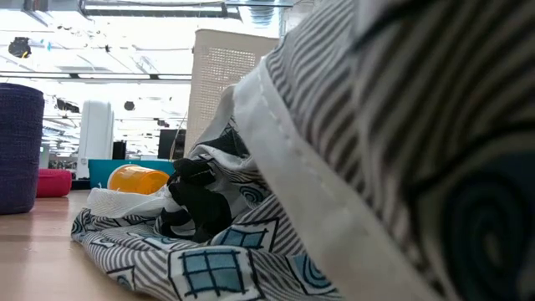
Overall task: Pick & place medical supplies in basket/bin
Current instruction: Put the top orange pill bottle into the yellow bin
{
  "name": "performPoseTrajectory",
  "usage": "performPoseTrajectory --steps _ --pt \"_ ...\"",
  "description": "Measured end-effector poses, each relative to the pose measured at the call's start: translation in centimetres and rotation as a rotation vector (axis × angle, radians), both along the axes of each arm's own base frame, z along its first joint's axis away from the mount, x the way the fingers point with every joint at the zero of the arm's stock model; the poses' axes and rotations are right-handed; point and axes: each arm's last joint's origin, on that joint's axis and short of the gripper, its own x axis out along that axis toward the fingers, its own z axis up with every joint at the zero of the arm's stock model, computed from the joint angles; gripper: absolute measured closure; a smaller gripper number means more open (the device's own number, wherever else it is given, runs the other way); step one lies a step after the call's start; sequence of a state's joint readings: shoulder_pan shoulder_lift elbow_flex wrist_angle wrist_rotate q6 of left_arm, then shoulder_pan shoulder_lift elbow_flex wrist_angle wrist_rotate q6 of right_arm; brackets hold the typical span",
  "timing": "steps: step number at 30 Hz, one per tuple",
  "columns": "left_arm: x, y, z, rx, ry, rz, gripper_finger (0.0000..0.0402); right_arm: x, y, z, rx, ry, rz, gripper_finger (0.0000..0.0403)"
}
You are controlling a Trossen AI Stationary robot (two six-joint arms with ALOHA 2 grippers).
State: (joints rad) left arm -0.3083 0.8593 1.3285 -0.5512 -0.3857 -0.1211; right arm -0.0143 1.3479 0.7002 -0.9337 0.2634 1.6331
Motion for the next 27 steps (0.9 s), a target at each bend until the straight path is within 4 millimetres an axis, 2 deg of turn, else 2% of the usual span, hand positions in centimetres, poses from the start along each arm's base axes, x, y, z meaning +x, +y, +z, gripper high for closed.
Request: performPoseTrajectory --steps 27 --pt "-0.2 0.1 0.0 0.006 0.005 0.002 0.0128 2.2 0.3 0.4 0.002 -0.247 -0.05 0.0143"
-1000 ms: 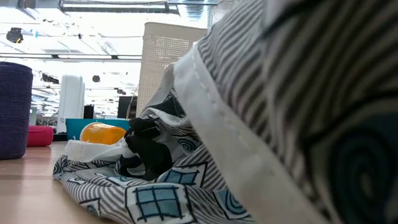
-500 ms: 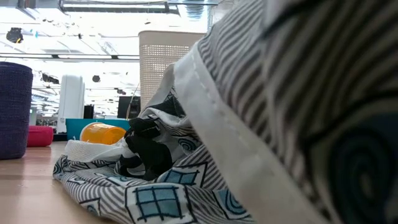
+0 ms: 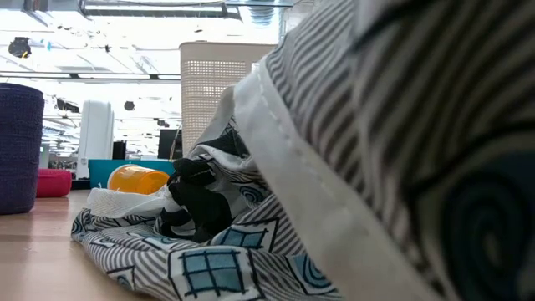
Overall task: Pick & place medical supplies in basket/bin
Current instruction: Put the top orange pill bottle into the yellow bin
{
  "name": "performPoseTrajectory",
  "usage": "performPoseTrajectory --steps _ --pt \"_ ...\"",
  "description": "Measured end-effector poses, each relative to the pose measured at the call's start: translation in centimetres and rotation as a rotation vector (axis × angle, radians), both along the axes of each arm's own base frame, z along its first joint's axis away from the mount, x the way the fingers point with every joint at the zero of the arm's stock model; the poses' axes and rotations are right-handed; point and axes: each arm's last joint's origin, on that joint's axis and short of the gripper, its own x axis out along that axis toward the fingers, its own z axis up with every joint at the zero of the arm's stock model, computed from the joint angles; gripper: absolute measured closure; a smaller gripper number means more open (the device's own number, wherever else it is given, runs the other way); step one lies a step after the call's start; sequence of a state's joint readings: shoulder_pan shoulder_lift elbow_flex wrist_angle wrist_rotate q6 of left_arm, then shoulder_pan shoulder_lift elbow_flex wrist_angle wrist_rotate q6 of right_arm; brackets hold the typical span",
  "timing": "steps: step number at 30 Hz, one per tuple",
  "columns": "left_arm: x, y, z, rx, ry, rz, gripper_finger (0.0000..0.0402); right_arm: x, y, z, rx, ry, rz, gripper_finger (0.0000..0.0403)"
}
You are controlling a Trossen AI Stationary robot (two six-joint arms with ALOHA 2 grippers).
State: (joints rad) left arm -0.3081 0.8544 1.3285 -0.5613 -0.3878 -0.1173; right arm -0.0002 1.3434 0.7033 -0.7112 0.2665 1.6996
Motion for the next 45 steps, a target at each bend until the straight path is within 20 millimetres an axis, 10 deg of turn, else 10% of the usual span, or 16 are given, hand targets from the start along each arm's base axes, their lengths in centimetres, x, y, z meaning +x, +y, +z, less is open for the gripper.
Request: performPoseTrajectory --steps 45 --pt "-0.5 0.0 0.2 -0.007 -0.014 -0.055 0.0128 -1.8 -0.7 -0.3 -0.042 0.079 -0.245 0.0143"
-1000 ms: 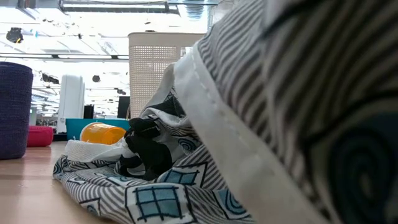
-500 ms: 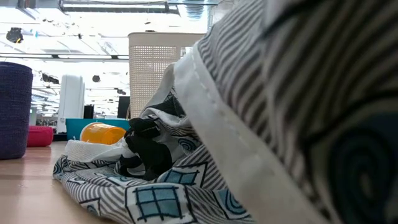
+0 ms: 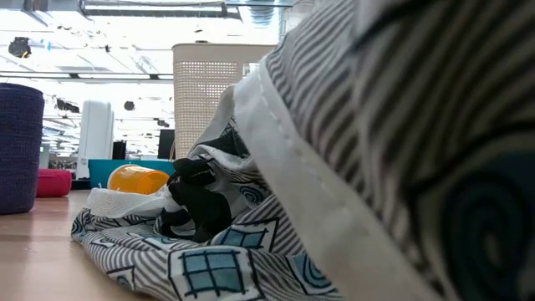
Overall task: Pick & place medical supplies in basket/bin
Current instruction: Put the top orange pill bottle into the yellow bin
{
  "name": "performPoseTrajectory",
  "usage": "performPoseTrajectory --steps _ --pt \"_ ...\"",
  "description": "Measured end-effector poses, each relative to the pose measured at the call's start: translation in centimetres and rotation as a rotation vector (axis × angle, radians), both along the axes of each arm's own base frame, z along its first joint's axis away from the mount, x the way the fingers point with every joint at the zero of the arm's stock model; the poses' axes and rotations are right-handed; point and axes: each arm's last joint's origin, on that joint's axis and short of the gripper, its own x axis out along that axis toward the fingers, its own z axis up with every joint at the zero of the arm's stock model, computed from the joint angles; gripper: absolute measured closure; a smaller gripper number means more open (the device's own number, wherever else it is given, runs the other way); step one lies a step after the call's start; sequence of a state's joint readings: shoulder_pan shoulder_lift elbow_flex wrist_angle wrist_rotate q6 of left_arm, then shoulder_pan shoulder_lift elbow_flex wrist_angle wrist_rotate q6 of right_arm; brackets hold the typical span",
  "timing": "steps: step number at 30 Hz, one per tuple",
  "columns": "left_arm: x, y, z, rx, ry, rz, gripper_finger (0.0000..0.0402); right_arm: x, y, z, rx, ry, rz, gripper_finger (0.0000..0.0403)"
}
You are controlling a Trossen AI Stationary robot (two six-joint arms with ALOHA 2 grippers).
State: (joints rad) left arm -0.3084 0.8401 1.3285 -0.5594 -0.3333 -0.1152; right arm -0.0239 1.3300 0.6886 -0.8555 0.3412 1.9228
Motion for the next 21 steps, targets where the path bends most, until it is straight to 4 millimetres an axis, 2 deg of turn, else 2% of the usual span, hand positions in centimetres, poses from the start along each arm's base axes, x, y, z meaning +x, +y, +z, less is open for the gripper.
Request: performPoseTrajectory --steps 10,16,21 --pt "0.0 0.0 0.0 -0.002 0.0 0.001 0.0128 -0.4 0.1 -0.1 0.013 0.054 0.053 0.0143" --pt "0.0 0.0 0.0 -0.014 -0.001 0.001 0.0128 -0.3 1.7 0.0 0.039 0.048 0.11 0.0143" --pt "0.0 0.0 0.0 -0.026 -0.001 -0.005 0.0128 -0.7 3.7 -0.1 0.106 0.065 0.169 0.0143"
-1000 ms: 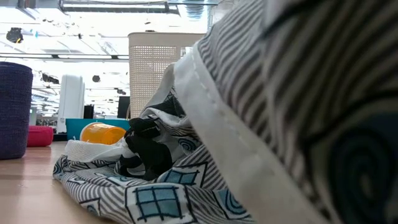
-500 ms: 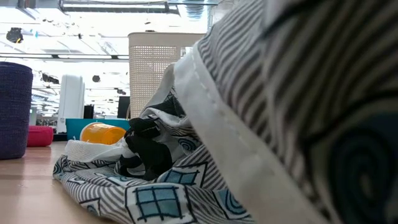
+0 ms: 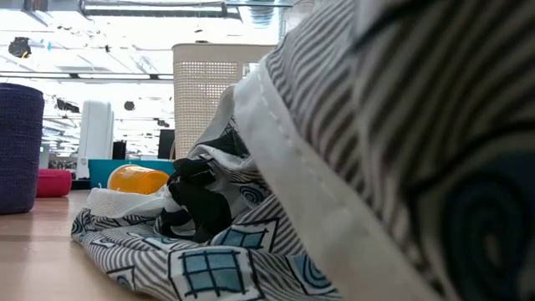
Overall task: Pick & place medical supplies in basket/bin
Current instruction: Put the top orange pill bottle into the yellow bin
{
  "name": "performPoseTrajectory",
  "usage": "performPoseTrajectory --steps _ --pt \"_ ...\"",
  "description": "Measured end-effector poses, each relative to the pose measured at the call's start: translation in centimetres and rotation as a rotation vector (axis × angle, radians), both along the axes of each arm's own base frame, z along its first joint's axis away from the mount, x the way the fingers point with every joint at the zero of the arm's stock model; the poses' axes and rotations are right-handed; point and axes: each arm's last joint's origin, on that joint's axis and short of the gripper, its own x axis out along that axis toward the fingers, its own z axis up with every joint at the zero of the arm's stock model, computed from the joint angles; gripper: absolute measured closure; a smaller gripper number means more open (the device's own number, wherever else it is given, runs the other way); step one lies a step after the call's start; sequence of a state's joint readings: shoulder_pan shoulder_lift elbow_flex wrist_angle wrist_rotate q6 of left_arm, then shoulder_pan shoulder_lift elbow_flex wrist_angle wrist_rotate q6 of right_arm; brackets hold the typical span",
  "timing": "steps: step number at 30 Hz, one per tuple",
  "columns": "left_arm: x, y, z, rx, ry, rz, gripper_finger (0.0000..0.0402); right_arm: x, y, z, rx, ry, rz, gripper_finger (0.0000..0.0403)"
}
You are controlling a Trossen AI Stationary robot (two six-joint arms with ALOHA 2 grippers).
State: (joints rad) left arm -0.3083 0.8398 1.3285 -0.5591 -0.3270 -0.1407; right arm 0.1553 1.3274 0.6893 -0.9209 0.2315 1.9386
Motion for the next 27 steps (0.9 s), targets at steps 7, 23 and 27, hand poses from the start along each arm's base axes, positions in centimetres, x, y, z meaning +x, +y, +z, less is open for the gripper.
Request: performPoseTrajectory --steps 7,23,27 --pt "0.4 -0.2 -0.1 -0.014 0.01 -0.01 0.0128 -0.1 2.7 1.8 -0.107 -0.036 0.03 0.0143" --pt "2.0 -0.7 -0.7 -0.011 0.056 -0.018 0.0128 1.4 5.7 6.4 -0.345 0.285 1.618 0.0143" --pt "3.0 -1.0 -1.1 -0.005 0.083 -0.018 0.0128 1.1 6.2 6.3 -0.331 0.378 1.974 0.0143"
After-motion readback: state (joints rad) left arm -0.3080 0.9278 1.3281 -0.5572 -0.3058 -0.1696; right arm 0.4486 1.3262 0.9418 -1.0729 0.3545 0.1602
